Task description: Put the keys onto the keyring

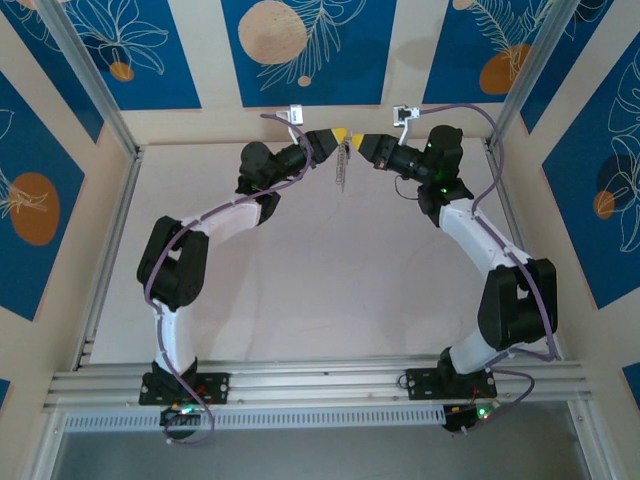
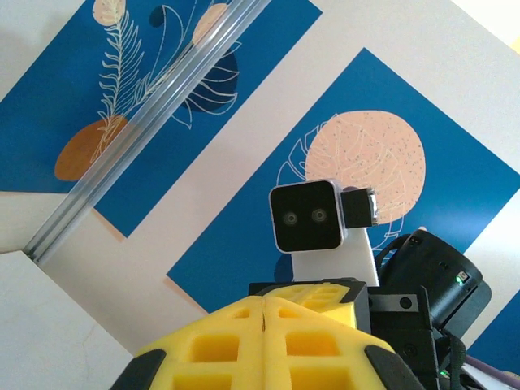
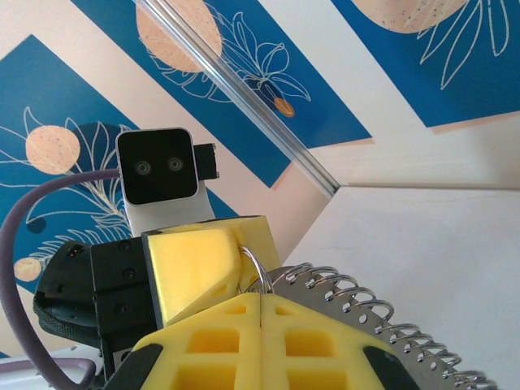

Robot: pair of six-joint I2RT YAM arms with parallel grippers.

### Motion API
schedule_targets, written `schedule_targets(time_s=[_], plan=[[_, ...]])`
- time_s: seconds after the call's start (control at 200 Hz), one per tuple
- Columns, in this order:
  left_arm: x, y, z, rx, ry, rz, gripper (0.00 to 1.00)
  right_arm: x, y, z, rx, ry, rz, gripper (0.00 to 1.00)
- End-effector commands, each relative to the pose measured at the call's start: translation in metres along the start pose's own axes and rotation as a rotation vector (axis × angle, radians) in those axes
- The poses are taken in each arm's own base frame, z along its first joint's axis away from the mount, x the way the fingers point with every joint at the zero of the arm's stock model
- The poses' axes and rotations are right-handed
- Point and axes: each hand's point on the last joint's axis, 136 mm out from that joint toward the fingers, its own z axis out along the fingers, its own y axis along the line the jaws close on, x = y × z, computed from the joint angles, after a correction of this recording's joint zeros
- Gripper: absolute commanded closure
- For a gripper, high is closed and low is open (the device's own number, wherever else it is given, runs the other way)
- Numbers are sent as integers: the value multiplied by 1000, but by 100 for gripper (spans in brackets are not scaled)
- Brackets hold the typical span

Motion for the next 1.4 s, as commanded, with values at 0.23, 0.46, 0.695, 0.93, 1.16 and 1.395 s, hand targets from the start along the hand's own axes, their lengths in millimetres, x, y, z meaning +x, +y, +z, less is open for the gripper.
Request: schedule_targets(time_s=[0.23, 0.46, 0.695, 0.93, 1.16, 1.395], plan=[[-19, -43, 7, 106, -31, 83, 100, 17, 3, 18, -84, 49, 91, 100], [-18, -43, 7, 107, -30, 85, 100, 23, 9, 20, -86, 52, 99, 100], [-18, -43, 7, 108, -30, 85, 100, 27, 22, 23, -97, 57, 77, 100], [-17, -42, 8, 109, -30, 85, 100, 30, 29, 19, -105, 83, 30, 93], [-16, -42, 8, 117, -25, 85, 100, 9, 31, -17, -80, 13, -6, 70], [-16, -46, 9, 138, -21, 88, 100, -6, 25, -41, -26, -50, -30, 68]])
